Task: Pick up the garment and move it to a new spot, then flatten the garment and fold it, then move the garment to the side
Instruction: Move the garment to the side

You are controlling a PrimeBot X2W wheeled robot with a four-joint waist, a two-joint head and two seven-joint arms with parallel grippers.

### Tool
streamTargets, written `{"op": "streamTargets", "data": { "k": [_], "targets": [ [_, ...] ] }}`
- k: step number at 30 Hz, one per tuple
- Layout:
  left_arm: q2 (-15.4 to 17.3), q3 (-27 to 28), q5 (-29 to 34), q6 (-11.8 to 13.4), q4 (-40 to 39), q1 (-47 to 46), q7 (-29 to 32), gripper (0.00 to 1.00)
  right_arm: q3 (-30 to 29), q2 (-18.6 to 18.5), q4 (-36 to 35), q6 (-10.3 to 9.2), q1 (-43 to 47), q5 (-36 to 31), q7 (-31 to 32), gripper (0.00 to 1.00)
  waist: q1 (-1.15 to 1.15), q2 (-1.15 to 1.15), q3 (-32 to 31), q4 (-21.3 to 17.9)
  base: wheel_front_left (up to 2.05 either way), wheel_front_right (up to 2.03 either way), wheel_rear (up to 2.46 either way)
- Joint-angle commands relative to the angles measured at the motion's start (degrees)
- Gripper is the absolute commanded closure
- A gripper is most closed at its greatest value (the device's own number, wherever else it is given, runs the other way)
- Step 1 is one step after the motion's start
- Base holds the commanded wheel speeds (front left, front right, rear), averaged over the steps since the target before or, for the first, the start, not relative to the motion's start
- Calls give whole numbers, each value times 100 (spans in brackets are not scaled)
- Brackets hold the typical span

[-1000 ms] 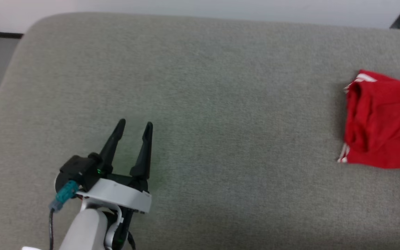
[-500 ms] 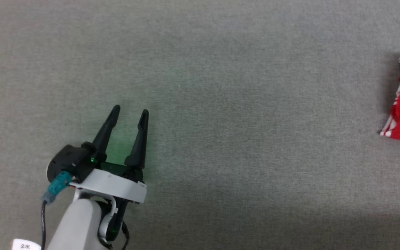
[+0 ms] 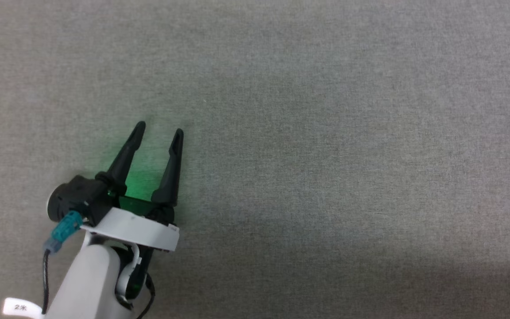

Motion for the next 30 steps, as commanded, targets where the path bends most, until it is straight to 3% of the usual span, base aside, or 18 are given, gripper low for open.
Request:
{"op": "streamTargets", "data": {
  "k": [1,12,20,21,23,24,25,26,30],
  "targets": [
    [33,-35,40,-15,-28,-80,3,0,-138,127,14,-9,43,-177,23,100,0,0,116,-72,0,0,0],
    [219,-151,-18,-15,-36,-227,3,0,-709,839,244,-7,-89,-761,191,100,0,0,338,-134,0,0,0],
    [207,-192,-49,-15,53,-225,3,0,-871,1134,387,-3,-231,-1007,292,100,0,0,215,-120,0,0,0],
    [194,-198,-55,-15,64,-217,3,0,-881,1153,374,-2,-252,-1032,301,95,0,0,174,-116,0,0,0],
    [166,-199,-60,-15,91,-175,3,0,-905,1165,328,-3,-292,-1091,284,55,0,0,80,-111,0,0,0],
    [159,-203,-59,-15,111,-150,3,0,-904,1157,320,-3,-286,-1109,306,48,0,0,22,-109,0,0,0],
    [145,-201,-62,-15,119,-138,3,0,-921,1152,296,-3,-290,-1125,319,16,0,0,-33,-104,0,0,0],
    [138,-192,-64,-15,132,-122,3,0,-922,1154,266,-3,-299,-1133,312,0,0,0,-90,-105,0,0,0],
    [79,-157,-93,-15,175,-21,3,0,-970,1147,148,-4,-317,-1104,327,0,0,0,-339,-117,0,0,0]
  ]
}}
